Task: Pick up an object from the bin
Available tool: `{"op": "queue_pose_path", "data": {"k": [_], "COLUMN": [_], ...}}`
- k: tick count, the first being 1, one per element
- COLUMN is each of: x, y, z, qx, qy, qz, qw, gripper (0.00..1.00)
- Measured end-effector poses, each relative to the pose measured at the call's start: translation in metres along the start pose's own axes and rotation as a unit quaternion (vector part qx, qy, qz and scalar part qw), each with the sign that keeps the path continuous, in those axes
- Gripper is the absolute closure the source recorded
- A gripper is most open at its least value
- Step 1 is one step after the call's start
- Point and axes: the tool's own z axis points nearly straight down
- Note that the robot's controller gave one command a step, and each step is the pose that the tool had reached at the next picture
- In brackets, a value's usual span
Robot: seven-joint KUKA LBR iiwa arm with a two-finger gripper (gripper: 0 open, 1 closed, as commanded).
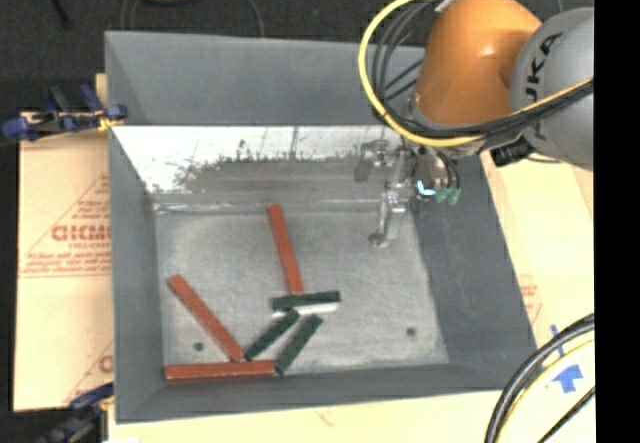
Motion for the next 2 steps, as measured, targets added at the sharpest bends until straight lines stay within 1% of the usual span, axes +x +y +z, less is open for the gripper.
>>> {"op": "queue_pose_path", "data": {"k": [1, 2], "x": [-0.001, 0.01], "y": [0.0, 0.041], "z": [-0.005, 0.044], "qx": [0.0, 0.001], "qy": [-0.0042, -0.007], "qz": [0.0, -0.01], "qw": [1.0, 0.9999], "gripper": [0.0, 0.0]}}
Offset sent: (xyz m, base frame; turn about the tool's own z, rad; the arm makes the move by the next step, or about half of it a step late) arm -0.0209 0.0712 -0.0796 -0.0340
